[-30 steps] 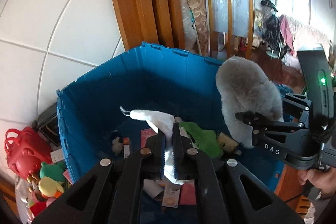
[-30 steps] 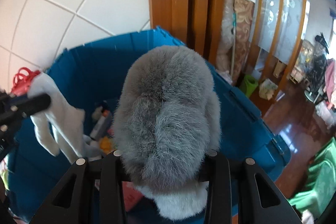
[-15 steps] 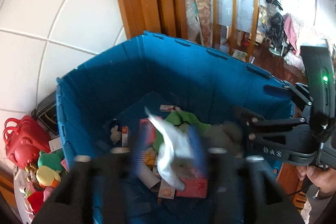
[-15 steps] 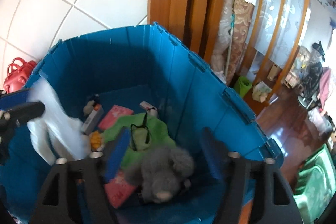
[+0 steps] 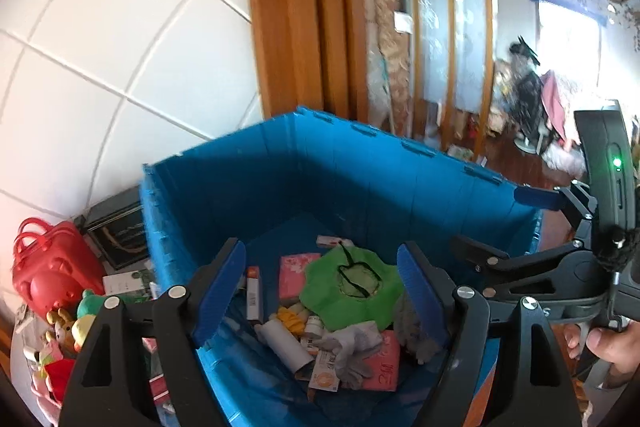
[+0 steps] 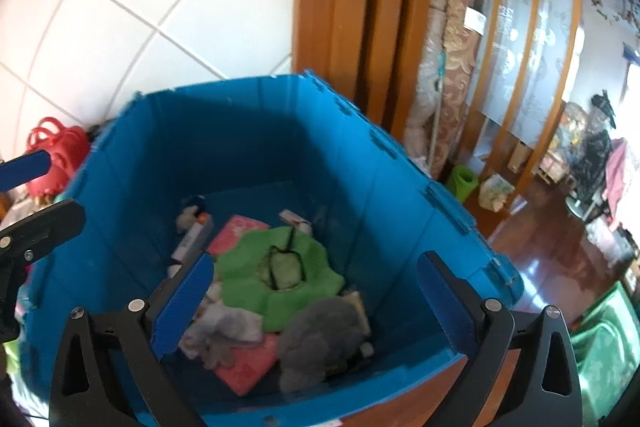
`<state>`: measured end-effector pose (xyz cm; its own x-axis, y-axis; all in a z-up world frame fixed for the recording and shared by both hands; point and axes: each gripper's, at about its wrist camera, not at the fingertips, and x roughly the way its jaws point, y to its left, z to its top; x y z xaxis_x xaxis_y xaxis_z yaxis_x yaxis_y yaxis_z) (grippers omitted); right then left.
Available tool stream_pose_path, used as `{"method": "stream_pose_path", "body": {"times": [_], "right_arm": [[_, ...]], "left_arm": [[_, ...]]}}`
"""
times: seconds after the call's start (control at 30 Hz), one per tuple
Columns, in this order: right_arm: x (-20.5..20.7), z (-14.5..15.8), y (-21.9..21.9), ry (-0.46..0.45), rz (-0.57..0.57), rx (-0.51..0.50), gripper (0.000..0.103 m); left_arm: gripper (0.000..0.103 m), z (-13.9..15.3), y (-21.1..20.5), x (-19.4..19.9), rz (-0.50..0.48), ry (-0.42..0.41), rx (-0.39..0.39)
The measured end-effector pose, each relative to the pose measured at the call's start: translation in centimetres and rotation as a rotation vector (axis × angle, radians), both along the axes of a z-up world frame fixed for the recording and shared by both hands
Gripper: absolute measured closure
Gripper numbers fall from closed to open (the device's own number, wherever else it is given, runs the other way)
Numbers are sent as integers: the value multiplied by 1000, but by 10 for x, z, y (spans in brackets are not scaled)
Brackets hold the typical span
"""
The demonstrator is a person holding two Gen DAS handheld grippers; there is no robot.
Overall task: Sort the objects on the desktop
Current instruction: 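Carry the grey elephant and white sock into the blue bin and release both, then return both tools to the pile on the bed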
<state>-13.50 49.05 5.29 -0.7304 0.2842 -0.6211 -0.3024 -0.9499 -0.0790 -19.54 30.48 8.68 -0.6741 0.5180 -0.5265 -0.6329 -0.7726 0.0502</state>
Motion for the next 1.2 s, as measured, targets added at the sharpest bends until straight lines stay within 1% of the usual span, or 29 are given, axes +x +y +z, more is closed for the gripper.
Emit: {"method": "stream_pose_path", "body": {"times": [0.17,0.3,0.43,0.53,0.6,0.7,0.77,0.9,0.93,1.0,1.03,1.13,1.2], "right_arm": [[8,14,-37,65,52,1,0],[12,25,-73,128,106,-1,0],[5,28,-114,160,182,-16,0],[-3,27,-149,175,255,-52,0],[-10,25,-171,174,295,-75,0],[-21,20,-207,159,367,-102,0],[-28,15,-233,153,414,-109,0],[-43,0,-281,129,485,-119,0],[-50,-7,-293,114,495,-126,0],[-62,-22,-308,76,503,-144,0],[-68,-31,-314,54,503,-153,0],[-85,-66,-331,-23,489,-174,0],[-98,-94,-339,-86,465,-172,0]], "left_arm": [[25,-2,-38,3,64,-17,52],[25,-6,-83,4,171,11,69],[25,-15,-139,0,262,1,88],[25,-31,-183,0,368,24,49],[25,-45,-216,0,441,21,10],[25,-66,-265,-1,541,-10,-25],[25,-80,-304,-4,621,-44,-44],[25,-111,-382,-6,766,-127,-68],[25,-121,-409,-7,813,-161,-73],[25,-135,-441,-9,867,-203,-81],[25,-146,-465,-9,900,-235,-88],[25,-172,-515,-9,966,-300,-109],[25,-184,-537,-11,996,-327,-124]]}}
